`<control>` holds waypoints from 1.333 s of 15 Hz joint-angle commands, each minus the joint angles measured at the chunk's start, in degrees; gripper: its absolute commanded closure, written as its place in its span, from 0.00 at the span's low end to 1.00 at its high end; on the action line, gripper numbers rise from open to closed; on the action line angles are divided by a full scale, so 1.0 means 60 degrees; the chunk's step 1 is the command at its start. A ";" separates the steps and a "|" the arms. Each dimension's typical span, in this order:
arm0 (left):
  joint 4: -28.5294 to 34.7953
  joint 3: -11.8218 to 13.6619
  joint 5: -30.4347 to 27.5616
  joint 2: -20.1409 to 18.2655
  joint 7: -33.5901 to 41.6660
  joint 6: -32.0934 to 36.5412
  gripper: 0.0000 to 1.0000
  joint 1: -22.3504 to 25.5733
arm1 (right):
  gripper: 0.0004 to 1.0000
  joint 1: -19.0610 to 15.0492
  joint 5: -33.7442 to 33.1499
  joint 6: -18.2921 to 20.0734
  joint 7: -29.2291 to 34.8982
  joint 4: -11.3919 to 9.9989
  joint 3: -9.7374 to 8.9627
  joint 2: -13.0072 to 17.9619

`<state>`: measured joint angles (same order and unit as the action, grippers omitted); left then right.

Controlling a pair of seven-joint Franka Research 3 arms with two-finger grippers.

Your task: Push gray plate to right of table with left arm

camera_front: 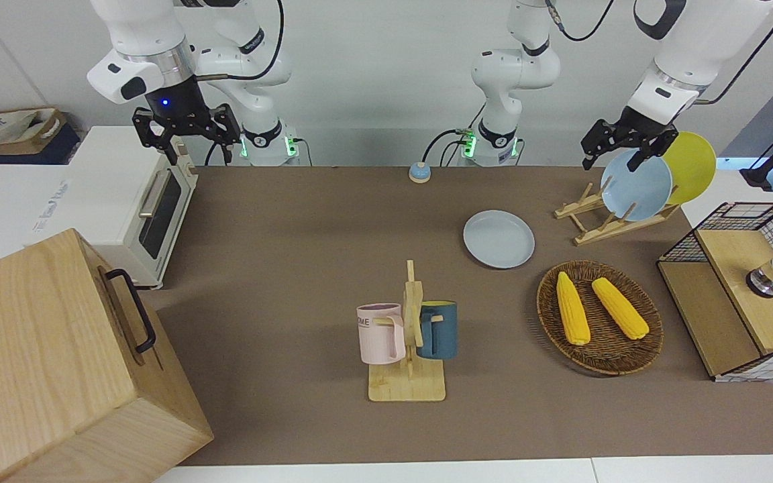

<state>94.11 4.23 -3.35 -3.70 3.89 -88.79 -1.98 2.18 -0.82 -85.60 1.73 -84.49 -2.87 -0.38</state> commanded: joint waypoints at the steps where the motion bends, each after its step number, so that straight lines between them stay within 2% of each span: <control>1: -0.0143 -0.0001 0.0163 0.0060 -0.0018 0.0134 0.01 0.0008 | 0.02 -0.0026 0.0210 0.0130 -0.0010 0.0049 0.0009 0.0034; 5: -0.0100 -0.0030 0.0410 0.0074 -0.0236 0.0164 0.01 -0.0035 | 0.02 -0.0026 0.0210 0.0116 -0.0010 0.0049 0.0009 0.0034; 9: 0.0397 -0.0104 0.0427 -0.0145 -0.0428 0.0135 0.01 -0.0108 | 0.02 -0.0026 0.0210 0.0116 -0.0010 0.0049 0.0009 0.0034; 11: 0.1170 -0.0118 0.0426 -0.0743 -0.0472 -0.0084 0.01 -0.0138 | 0.02 -0.0026 0.0210 0.0116 -0.0010 0.0049 0.0009 0.0034; 15: 0.3002 -0.0177 0.0397 -0.1726 -0.0735 -0.1341 0.01 -0.0182 | 0.02 -0.0026 0.0210 0.0116 -0.0010 0.0049 0.0009 0.0034; 20: 0.4380 -0.0206 0.0309 -0.1757 -0.0750 -0.2997 0.01 -0.0182 | 0.02 -0.0026 0.0210 0.0130 -0.0010 0.0049 0.0009 0.0034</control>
<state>113.57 2.92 -2.11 -12.21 0.66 -100.28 -2.52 2.18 -0.82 -85.60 1.73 -84.49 -2.87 -0.38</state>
